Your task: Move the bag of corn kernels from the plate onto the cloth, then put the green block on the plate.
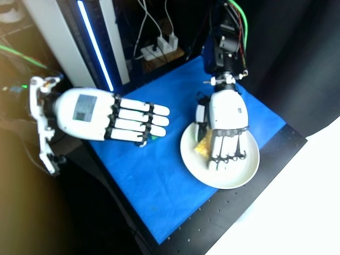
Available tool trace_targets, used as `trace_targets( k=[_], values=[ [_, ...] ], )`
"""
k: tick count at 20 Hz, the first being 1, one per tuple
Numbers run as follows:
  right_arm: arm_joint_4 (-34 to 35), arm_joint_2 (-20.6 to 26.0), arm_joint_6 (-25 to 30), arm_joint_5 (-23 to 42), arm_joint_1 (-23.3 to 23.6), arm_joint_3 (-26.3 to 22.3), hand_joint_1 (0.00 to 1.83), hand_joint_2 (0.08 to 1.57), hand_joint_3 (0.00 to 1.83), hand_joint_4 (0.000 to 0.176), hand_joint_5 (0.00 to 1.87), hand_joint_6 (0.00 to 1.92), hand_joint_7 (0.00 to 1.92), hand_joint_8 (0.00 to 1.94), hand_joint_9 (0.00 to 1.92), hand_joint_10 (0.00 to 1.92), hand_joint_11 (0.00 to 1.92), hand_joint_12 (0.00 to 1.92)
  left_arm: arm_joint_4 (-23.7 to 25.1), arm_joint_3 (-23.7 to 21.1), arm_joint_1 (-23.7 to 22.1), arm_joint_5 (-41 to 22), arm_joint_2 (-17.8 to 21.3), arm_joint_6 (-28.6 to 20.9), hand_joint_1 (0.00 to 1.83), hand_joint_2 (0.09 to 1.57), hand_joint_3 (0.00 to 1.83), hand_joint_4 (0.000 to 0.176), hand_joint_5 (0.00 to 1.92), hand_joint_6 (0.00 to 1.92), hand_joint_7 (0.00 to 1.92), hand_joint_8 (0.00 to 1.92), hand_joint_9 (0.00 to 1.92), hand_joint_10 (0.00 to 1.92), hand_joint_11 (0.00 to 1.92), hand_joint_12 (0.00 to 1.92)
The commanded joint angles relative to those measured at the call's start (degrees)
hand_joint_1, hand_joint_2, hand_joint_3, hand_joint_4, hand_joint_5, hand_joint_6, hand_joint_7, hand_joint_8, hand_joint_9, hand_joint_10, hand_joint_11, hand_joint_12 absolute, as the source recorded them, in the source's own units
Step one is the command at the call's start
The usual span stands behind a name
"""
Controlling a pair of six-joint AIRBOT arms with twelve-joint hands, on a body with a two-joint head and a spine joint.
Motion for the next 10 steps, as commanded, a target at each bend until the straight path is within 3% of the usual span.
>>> trace_targets(
  k=[1, 2, 3, 4, 5, 6, 7, 8, 9, 10],
  values=[
    [1.10, 0.00, 0.36, 7.18, 0.31, 0.11, 0.53, 1.43, 0.00, 0.000, 0.00, 0.00, 0.03, 0.01, 0.00, 0.32, 0.00, 1.82, -0.11, 0.25, -0.03, -1.01, -0.44, -0.03, 1.04, 1.31, 0.00, 0.000, 0.63, 1.44, 0.37, 0.88, 0.36, 1.24, 0.29, 1.77],
    [1.11, -0.05, 0.37, 7.22, 0.22, 0.14, 0.52, 1.43, 0.00, 0.000, 0.00, 0.00, 0.03, 0.01, 0.00, 0.33, 0.00, 1.86, -0.21, 0.34, 0.12, -0.98, -0.42, -0.01, 1.05, 1.30, 0.00, 0.000, 0.63, 1.48, 0.28, 1.08, 0.32, 1.35, 0.30, 1.79],
    [1.20, -0.06, 0.40, 7.25, 0.11, 0.14, 0.54, 1.43, 0.00, 0.000, 0.00, 0.00, 0.02, 0.01, 0.00, 0.32, 0.00, 1.88, -0.50, 0.39, 0.18, -1.00, -0.32, 0.02, 1.05, 1.30, 0.00, 0.000, 0.63, 1.49, 0.25, 1.12, 0.32, 1.37, 0.33, 1.79],
    [1.24, -0.06, 0.44, 7.28, 0.04, 0.14, 0.55, 1.42, 0.00, 0.000, 0.00, 0.00, 0.04, 0.01, 0.00, 0.35, 0.00, 1.91, -0.79, 0.39, 0.18, -1.04, -0.25, 0.22, 1.16, 1.23, 0.00, 0.000, 0.47, 0.92, 0.25, 1.02, 0.32, 1.33, 0.33, 1.76],
    [1.38, -0.06, 0.52, 7.37, -0.08, 0.17, 0.50, 1.43, 0.00, 0.000, 0.00, 0.00, 0.04, 0.01, 0.00, 0.36, 0.00, 1.92, -4.60, 0.13, 0.17, -1.18, -0.05, 4.33, 1.19, 1.22, 0.00, 0.000, 0.50, 0.67, 0.27, 0.96, 0.32, 1.29, 0.31, 1.75],
    [1.47, -0.06, 0.53, 7.41, -0.14, 0.19, 0.46, 1.44, 0.00, 0.000, 0.00, 0.00, 0.04, 0.01, 0.00, 0.38, 0.00, 1.91, -5.86, -0.12, 0.14, -1.22, 0.10, 6.34, 1.21, 1.20, 0.00, 0.000, 0.56, 0.54, 0.33, 0.91, 0.37, 1.24, 0.35, 1.72],
    [1.53, -0.06, 0.54, 7.45, -0.18, 0.19, 0.46, 1.44, 0.00, 0.000, 0.00, 0.00, 0.04, 0.01, 0.00, 0.39, 0.00, 1.91, -6.18, -0.26, 0.13, -1.28, 0.26, 6.89, 1.09, 1.26, 0.03, 0.000, 0.63, 1.27, 0.35, 0.92, 0.38, 1.24, 0.36, 1.72],
    [1.58, -0.06, 0.54, 7.49, -0.22, 0.19, 0.45, 1.44, 0.00, 0.000, 0.00, 0.00, 0.03, 0.00, 0.00, 0.38, 0.00, 1.91, -6.43, -0.42, 0.14, -1.51, 0.49, 6.89, 1.04, 1.31, 0.01, 0.000, 0.59, 1.50, 0.31, 1.05, 0.35, 1.34, 0.33, 1.76],
    [1.67, -0.06, 0.54, 7.53, -0.29, 0.19, 0.44, 1.44, 0.00, 0.000, 0.00, 0.00, 0.05, 0.01, 0.00, 0.43, 0.00, 1.91, -6.46, -0.87, 0.14, -2.14, 0.92, 6.90, 1.03, 1.34, 0.00, 0.000, 0.58, 1.56, 0.29, 1.11, 0.33, 1.36, 0.31, 1.77],
    [1.73, -0.06, 0.56, 7.55, -0.39, 0.18, 0.47, 1.44, 0.00, 0.000, 0.00, 0.00, 0.04, 0.01, 0.00, 0.42, 0.00, 1.91, -6.47, -1.28, 0.12, -2.69, 1.28, 6.91, 1.08, 1.35, 0.00, 0.000, 0.61, 1.45, 0.45, 1.67, 0.35, 1.47, 0.34, 1.83]
  ],
)
